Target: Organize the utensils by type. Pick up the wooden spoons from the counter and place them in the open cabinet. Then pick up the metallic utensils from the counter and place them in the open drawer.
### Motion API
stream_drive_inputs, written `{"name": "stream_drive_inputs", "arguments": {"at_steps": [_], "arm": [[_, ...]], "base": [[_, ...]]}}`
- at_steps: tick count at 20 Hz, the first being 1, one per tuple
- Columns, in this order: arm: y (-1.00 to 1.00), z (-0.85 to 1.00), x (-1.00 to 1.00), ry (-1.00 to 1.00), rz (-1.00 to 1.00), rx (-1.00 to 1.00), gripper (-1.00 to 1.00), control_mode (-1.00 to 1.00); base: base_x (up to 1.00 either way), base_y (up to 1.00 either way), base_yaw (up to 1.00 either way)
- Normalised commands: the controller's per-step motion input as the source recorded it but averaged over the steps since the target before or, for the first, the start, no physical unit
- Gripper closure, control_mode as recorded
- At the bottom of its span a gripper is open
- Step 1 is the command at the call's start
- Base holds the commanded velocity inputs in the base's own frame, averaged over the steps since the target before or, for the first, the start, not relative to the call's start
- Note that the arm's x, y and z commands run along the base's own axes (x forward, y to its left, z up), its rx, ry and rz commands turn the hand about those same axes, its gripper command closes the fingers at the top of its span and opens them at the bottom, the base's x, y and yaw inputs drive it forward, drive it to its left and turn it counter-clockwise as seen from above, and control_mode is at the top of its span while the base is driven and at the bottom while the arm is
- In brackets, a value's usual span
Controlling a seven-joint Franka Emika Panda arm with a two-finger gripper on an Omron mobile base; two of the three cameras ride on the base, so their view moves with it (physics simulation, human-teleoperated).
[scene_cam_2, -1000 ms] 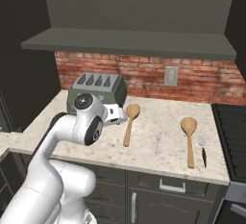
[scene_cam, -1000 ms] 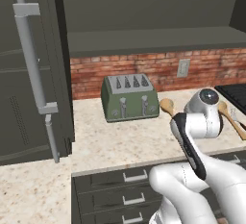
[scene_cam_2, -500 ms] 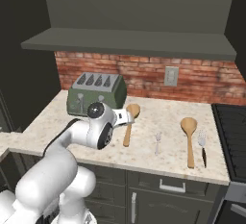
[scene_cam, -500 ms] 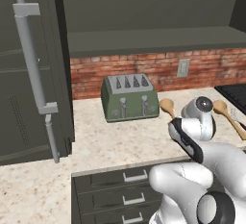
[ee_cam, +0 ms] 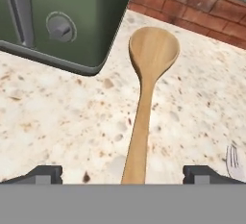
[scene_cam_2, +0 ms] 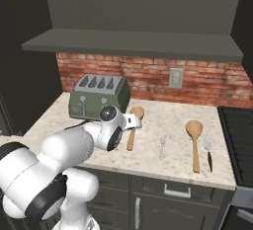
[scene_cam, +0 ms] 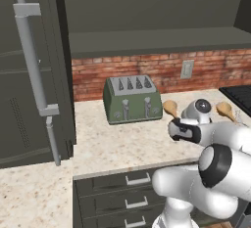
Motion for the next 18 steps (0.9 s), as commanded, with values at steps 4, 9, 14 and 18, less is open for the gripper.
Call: {"name": "stream_drive_inputs", "arguments": {"at_steps": [4,9,14,18], "arm": [[-0.09,-0.19,0.36,0.06,0.00,0.01,-1.00,-1.00],[-0.03,-0.09,0.36,0.08,-0.02,0.00,-1.00,-1.00],[-0.02,-0.13,0.14,0.06,-0.04,0.00,-1.00,-1.00],[-0.05,-0.21,0.09,0.05,-0.03,0.00,-1.00,-1.00]], "base": [[0.00,0.00,0.00],[0.00,0.00,0.00],[0.00,0.00,0.00],[0.00,0.00,0.00]]}}
